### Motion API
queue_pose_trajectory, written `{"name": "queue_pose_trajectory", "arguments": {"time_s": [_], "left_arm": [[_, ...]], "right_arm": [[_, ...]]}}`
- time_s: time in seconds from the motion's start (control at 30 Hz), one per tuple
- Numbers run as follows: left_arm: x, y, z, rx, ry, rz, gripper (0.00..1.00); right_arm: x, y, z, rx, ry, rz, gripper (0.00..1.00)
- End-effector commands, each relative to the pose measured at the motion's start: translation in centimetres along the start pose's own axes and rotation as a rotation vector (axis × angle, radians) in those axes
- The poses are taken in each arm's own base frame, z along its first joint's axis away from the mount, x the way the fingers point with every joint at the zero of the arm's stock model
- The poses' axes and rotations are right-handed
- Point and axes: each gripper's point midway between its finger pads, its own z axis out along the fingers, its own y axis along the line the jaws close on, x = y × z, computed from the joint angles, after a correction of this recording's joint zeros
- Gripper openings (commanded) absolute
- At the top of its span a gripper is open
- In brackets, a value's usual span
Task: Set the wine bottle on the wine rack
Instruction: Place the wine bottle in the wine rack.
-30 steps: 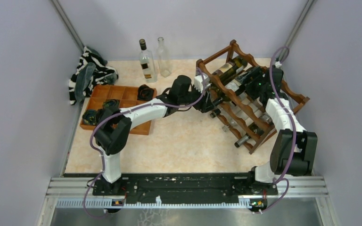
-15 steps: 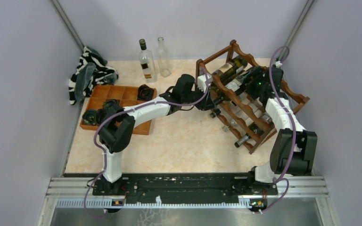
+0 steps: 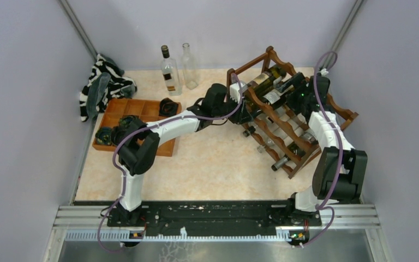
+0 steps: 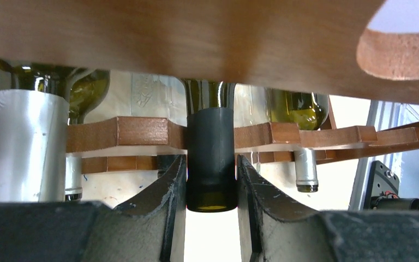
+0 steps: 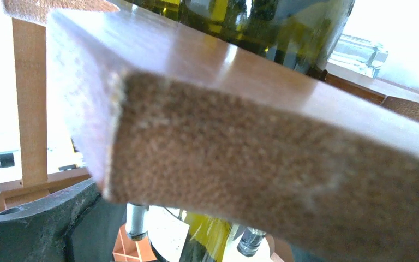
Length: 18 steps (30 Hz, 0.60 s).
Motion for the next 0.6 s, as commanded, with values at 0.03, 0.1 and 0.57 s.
{"name": "queue_pose_trajectory", "arguments": {"time_s": [0.03,0.1,0.57], "left_arm": [[-3.3,-0.5,1.0,0.012,-0.1,0.026,0.0],[-3.7,-0.5,1.0,0.008,-0.115,0.016,0.0],[-3.9,0.2,1.9,-0.021,-0.143,-0.04,0.0]], "right_arm": [[-2.2,3.2,-0.7,-0.087,-0.037,-0.009,0.98],[-2.2,3.3,-0.8,-0.088,-0.034,-0.019,0.98],[-2.7,3.0,-2.7,-0.038,-0.049,-0.144,0.98]]}}
